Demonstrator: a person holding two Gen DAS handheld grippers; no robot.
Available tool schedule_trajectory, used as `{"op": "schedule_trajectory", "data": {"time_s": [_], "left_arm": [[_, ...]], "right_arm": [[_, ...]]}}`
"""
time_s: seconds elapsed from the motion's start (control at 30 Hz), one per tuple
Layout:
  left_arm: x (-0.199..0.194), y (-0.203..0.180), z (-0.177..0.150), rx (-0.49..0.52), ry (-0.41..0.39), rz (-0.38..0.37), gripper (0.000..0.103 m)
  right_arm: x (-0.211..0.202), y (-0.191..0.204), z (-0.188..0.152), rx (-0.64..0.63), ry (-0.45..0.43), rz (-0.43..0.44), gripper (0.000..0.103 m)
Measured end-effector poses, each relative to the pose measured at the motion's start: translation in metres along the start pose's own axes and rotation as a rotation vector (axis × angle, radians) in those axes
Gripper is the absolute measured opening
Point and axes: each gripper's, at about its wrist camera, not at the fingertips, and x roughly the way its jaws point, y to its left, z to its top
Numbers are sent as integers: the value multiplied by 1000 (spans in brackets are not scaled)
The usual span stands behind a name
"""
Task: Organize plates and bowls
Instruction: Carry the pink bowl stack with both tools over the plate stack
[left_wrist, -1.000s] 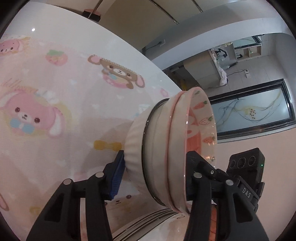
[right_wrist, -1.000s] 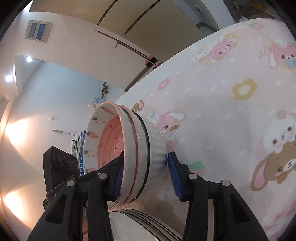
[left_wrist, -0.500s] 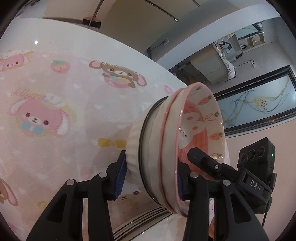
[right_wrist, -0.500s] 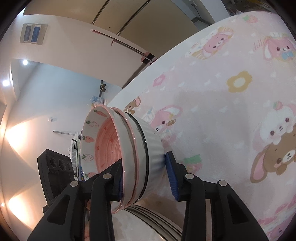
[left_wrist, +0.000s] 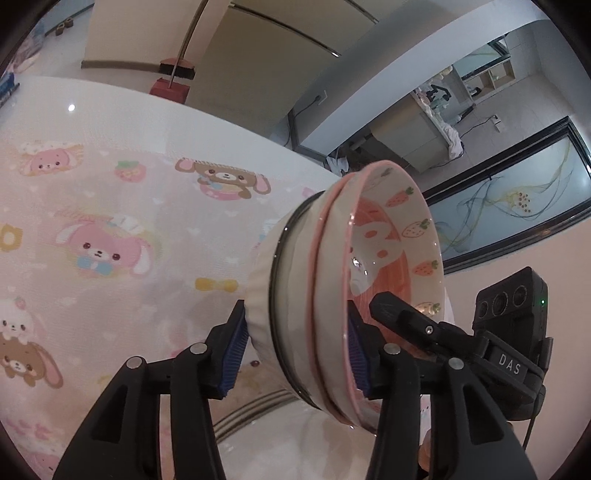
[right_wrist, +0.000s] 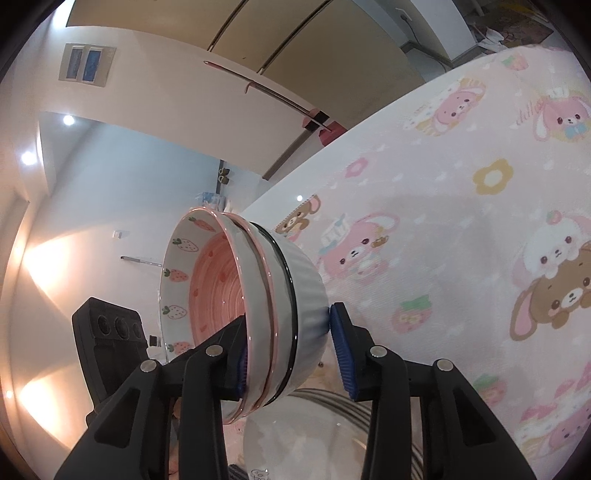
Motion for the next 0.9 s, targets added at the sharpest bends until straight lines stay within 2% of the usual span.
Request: {"op": "schedule_trajectory", "data": {"time_s": [0.13,0.37,0.47,0.7,0.9], "left_arm": [[-6,0,0,-15,8,-34,47],[-23,-11,-4,21,-5,-18,51],[-34,-11,-8,19,-6,-40,51],[-63,-18,-22,30,-21,-33,51],[-81,-25,-51,48,-15,-4,51]], "right_arm": [[-12,16,-4,-56,-30,-24,40],[-24,39,-15,-139,-43,-44,40],[-33,48,-23,-153,-55,-38,40],[-48,61,-44,-165,-23,-23,40],[-63,68,-71,-169,2,-14,40]]}}
